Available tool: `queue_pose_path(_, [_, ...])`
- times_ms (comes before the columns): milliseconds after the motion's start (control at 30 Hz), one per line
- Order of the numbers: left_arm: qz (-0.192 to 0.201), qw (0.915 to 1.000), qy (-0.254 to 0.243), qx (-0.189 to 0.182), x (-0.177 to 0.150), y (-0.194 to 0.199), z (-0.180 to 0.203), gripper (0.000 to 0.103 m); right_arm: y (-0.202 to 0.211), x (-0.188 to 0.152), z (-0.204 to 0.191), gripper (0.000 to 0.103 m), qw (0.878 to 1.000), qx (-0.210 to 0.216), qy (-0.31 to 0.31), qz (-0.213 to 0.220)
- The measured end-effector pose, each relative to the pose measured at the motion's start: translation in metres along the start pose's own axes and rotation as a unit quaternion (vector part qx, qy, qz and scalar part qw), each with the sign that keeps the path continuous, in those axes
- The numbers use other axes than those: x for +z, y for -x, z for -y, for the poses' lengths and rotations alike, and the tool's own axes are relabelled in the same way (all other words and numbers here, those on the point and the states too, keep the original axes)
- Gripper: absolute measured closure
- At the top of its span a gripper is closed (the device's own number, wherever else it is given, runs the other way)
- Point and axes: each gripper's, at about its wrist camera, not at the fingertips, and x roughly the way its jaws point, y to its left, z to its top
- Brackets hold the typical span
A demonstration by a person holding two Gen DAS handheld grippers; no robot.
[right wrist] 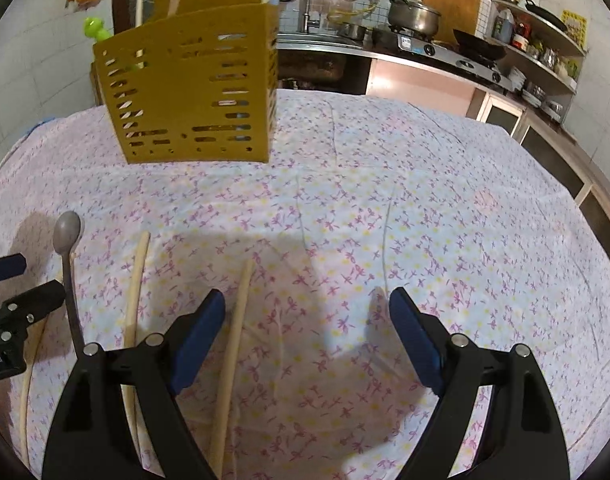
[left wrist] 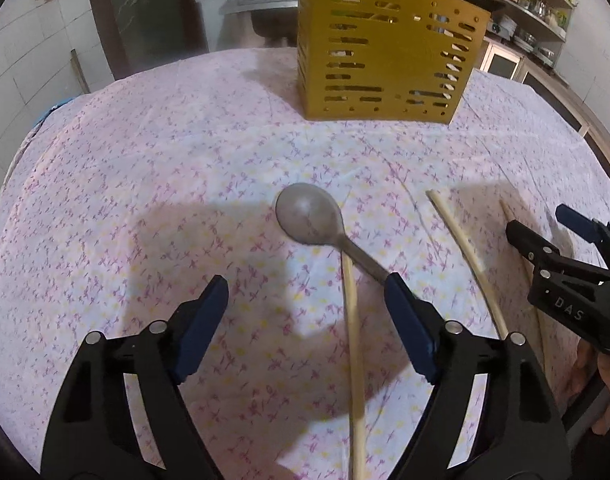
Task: Organize utensils
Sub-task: 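Close the left tool on a wooden chopstick while the right tool grasps another chopstick, then lift and carry both chopsticks in both tools to the yellow holder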
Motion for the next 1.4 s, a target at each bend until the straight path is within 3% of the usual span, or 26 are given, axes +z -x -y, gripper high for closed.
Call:
queue_pose_path(133, [-0.002,0.9998,-0.015,0.012,-0.003,-0.003,0.004,0.033,0.001,-0.002,-0.004,0.022,1.0,-0.004,0.005,-0.005])
queue_pose_path(333, [0.013,0.9998,-0.012,0.009,-0.003,-0.005,0.006,0.04,0.003,-0.002,-0.004,0.049,0.999,0.029,-0.007,-0.012])
queue_pose_path(400, [0.018,0.9998,-0.009,0.008,-0.002,-0.004,0.007,0.047,0.003,-0.002,-0.007,0.06,0.999,0.032,-0.008,-0.01])
queue_pose_path(467, [0.024,0.9997,-0.008,0.008,-0.001,-0.003,0.008,0.063,0.003,-0.001,-0.007,0.068,0.999,0.039,-0.01,-0.009])
queue_pose_path(500, [0.025,0.9996,-0.008,0.007,-0.001,-0.003,0.008,0.066,0.004,-0.002,-0.008,0.07,0.999,0.039,-0.009,-0.009])
queue_pose_path(800, [0.02,0.9998,-0.006,-0.004,0.005,-0.005,0.011,0.097,0.002,0.0,-0.01,0.076,0.999,0.036,-0.02,-0.012])
queue_pose_path(833, [0.02,0.9998,-0.006,-0.002,0.006,-0.006,0.012,0.098,0.001,0.001,-0.01,0.078,0.999,0.037,-0.023,-0.012])
queue_pose_path(900, [0.022,0.9998,-0.001,0.0,0.006,-0.005,0.012,0.098,0.002,0.002,-0.011,0.095,0.999,0.04,-0.021,-0.01])
queue_pose_path(1133, [0.037,0.999,0.024,-0.013,0.006,0.002,0.004,0.099,0.013,0.003,0.001,0.096,0.998,0.051,-0.039,0.014])
queue_pose_path(1400, [0.141,0.9892,0.039,-0.017,0.007,0.052,0.002,0.099,0.062,0.012,0.008,0.097,0.989,0.062,-0.058,0.123])
